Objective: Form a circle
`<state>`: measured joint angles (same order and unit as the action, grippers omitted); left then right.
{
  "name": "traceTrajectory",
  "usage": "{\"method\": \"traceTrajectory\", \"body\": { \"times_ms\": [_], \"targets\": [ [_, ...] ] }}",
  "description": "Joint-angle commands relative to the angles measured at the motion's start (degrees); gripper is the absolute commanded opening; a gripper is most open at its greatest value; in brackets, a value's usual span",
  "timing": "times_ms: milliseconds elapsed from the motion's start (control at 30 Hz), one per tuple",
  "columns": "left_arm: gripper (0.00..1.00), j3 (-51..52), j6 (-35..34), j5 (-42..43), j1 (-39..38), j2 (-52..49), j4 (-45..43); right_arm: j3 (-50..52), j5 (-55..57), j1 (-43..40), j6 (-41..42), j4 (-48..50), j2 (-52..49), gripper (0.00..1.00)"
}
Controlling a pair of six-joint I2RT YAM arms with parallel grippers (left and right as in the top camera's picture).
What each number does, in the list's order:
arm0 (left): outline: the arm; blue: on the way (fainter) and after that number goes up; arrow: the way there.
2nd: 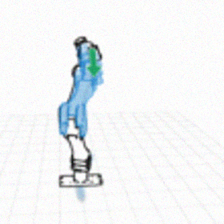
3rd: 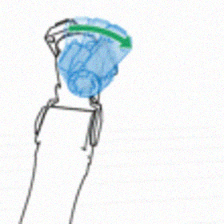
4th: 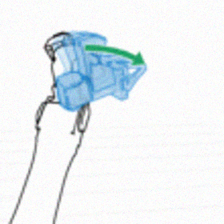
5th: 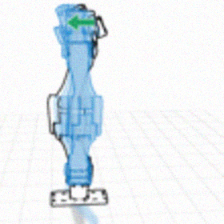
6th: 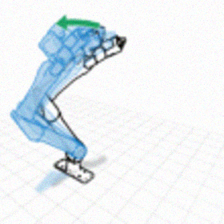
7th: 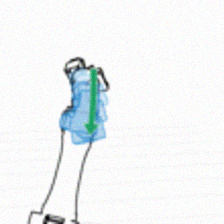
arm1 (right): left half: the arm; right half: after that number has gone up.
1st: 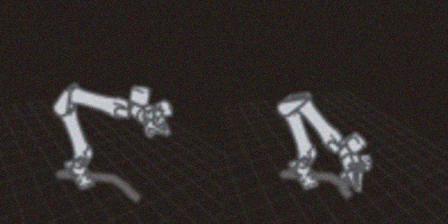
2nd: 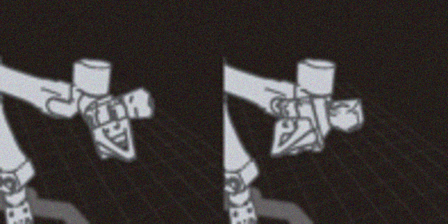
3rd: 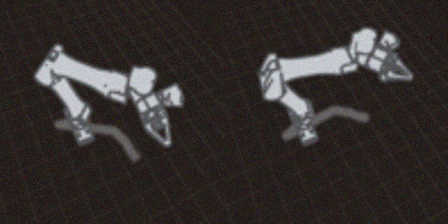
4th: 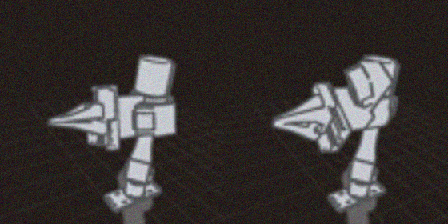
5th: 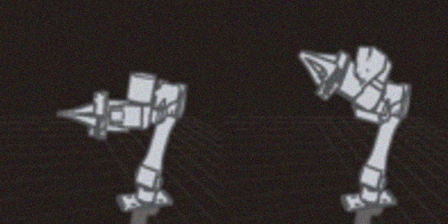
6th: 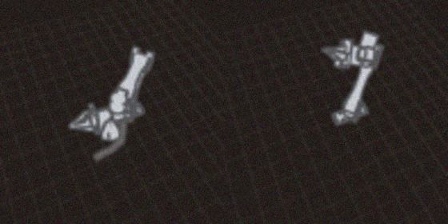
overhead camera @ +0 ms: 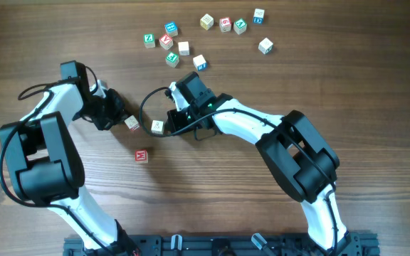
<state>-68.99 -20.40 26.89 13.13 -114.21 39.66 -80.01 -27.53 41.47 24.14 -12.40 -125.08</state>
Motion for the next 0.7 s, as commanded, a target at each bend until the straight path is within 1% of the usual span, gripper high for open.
{"method": "traceTrajectory", "body": {
  "times_ms": [0, 133, 300, 600, 667],
  "targets": [
    [0.04, 0.55, 0.70, -1.88, -0.52, -0.76, -0.33, 0.11, 1.57, 0.31, -0.17, 1.44, -1.11, 0.04],
    [0.04, 0.55, 0.70, -1.88, -0.55, -0.76, -0.20, 0.11, 1.53, 0.31, -0.20, 1.49, -1.11, 0.05],
    [0.04, 0.55, 0.70, -1.88, -0.55, -0.76, -0.20, 0.11, -3.48, 0.31, -3.15, 2.69, -1.11, 0.04],
    [0.04, 0.55, 0.70, -2.14, -0.55, -0.76, -0.20, 0.11, -3.50, 0.31, -3.26, 2.69, -1.11, 0.04],
    [0.04, 0.55, 0.70, -2.54, -0.55, -0.76, -0.20, 0.11, -3.06, 0.31, -4.59, 2.82, -1.11, 0.05]
  ]
}}
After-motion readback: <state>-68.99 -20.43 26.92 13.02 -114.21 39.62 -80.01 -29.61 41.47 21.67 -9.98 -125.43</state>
